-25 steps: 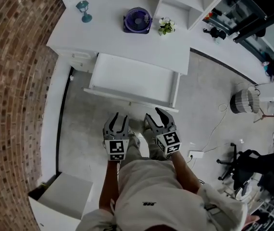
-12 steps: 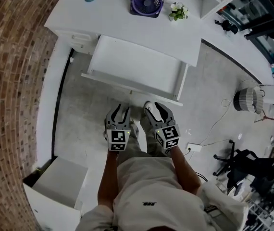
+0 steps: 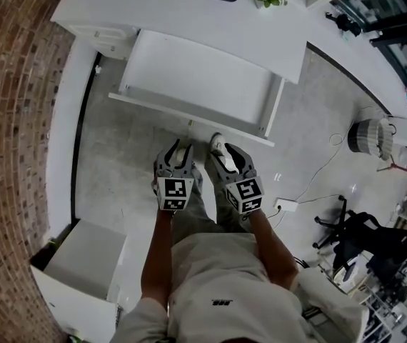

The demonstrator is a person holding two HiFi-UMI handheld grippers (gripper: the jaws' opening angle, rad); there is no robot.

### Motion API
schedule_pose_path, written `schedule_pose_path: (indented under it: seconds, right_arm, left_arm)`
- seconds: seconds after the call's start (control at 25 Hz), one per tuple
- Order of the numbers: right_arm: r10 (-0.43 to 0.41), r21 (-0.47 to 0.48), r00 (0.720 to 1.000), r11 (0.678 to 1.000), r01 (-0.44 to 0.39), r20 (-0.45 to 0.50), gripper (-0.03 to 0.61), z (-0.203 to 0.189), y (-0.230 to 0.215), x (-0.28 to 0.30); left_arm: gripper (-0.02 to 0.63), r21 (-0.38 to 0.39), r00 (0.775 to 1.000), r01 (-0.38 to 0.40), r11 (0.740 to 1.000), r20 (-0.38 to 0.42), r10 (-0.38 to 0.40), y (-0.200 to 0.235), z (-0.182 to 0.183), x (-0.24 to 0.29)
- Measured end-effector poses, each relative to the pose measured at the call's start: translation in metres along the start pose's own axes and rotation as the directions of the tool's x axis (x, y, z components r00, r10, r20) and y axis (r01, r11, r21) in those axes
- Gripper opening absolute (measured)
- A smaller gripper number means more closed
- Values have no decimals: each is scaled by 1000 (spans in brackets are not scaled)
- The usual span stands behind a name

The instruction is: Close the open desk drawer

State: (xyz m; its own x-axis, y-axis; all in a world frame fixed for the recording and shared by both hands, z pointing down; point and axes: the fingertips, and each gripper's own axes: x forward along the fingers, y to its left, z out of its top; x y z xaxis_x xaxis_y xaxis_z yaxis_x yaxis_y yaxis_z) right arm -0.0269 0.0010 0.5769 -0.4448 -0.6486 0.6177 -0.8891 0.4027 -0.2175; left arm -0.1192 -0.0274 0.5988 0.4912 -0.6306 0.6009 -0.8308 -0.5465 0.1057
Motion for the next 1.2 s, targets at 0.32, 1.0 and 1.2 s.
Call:
schedule_pose_path:
  seconds: [0.32, 1.0, 1.2]
  right_arm:
    - [-1, 25, 1000, 1000, 2, -28, 199, -28, -12, 19]
    - [32, 56, 997, 998, -29, -69, 199, -73, -21, 59]
    - [41, 56, 996, 998, -37, -79, 199, -81, -22, 67]
  left_arm:
    - [152, 9, 1000, 16, 1000, -25, -15, -2, -20, 30]
    - [153, 4, 997, 18, 1000, -71, -18, 7, -61, 84]
    - [153, 4, 997, 18, 1000, -77, -18, 10, -66, 99]
